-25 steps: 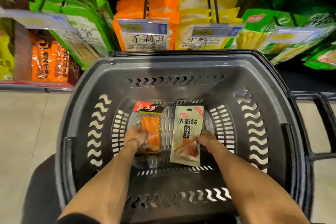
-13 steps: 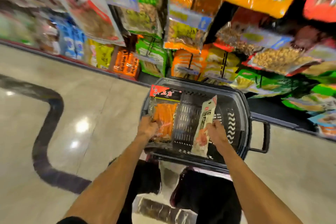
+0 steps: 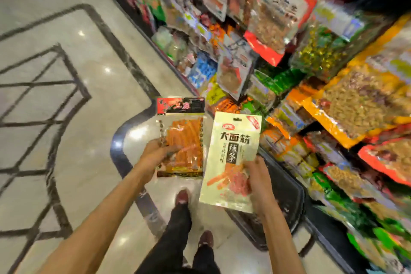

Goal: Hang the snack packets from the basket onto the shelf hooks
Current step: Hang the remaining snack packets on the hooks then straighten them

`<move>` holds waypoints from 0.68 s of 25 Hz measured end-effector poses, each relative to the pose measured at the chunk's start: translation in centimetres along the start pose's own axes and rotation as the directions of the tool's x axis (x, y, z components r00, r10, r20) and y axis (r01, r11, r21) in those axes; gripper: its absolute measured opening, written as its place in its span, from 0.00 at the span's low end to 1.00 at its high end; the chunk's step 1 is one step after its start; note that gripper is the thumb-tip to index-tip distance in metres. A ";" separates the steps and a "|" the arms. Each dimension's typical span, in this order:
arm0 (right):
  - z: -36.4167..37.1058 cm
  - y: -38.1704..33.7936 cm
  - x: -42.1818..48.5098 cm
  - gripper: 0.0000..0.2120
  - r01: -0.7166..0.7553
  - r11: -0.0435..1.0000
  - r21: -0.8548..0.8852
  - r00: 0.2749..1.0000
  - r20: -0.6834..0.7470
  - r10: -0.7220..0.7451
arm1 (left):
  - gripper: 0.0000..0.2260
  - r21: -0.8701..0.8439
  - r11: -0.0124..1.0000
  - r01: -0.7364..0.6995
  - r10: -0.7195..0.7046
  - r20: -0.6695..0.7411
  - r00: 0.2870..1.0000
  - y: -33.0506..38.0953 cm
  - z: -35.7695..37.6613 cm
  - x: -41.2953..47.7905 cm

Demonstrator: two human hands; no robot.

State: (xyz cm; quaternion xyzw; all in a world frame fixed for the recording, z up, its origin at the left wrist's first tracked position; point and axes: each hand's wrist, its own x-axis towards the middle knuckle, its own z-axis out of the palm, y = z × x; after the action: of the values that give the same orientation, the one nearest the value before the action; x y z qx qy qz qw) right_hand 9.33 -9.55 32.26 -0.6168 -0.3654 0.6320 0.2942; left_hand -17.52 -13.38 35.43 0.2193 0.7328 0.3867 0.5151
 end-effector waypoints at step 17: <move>38.8 -16.5 -9.1 0.04 0.378 0.924 -0.058 0.822 0.480 -0.306 | 0.10 -0.318 0.897 -0.306 0.076 -0.571 0.817 4.9 -37.2 -7.9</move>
State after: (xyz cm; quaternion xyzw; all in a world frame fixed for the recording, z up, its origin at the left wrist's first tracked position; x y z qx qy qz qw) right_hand -29.99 -11.63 49.92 -0.3932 -0.5760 0.6678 0.2603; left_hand -49.31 -28.77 50.22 0.0654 0.7284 0.6236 0.2762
